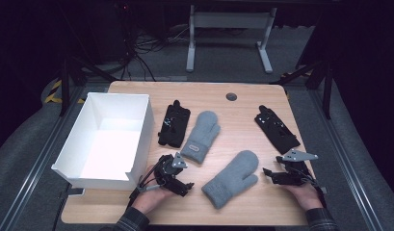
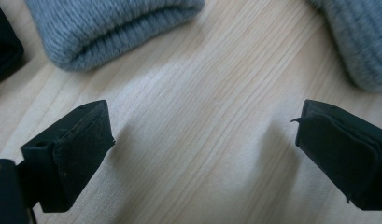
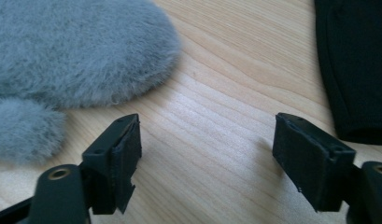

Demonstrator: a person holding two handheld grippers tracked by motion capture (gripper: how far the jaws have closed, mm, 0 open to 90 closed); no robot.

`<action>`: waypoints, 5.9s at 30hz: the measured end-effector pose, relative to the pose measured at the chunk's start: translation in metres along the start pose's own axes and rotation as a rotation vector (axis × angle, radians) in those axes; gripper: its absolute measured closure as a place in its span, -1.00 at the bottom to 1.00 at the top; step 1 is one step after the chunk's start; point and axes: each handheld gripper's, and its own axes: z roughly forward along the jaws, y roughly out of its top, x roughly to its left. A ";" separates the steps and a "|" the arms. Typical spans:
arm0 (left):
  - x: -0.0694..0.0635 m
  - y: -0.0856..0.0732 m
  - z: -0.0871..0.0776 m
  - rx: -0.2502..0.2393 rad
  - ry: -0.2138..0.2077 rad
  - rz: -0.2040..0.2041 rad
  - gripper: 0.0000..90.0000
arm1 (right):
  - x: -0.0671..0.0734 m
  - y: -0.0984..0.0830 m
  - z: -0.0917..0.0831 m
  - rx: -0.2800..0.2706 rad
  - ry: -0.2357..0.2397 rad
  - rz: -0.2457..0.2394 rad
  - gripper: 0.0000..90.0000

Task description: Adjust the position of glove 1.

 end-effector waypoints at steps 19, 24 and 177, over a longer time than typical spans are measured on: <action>0.031 0.060 -0.005 -0.076 0.062 -0.115 0.83 | -0.001 0.000 0.000 0.006 -0.007 0.009 -0.55; 0.048 0.078 0.008 -0.091 0.077 -0.126 0.99 | -0.001 0.000 0.000 0.006 -0.007 0.008 -0.55; -0.062 0.131 0.044 0.104 -0.250 -0.016 0.71 | -0.001 0.000 0.000 0.008 -0.010 0.011 -0.56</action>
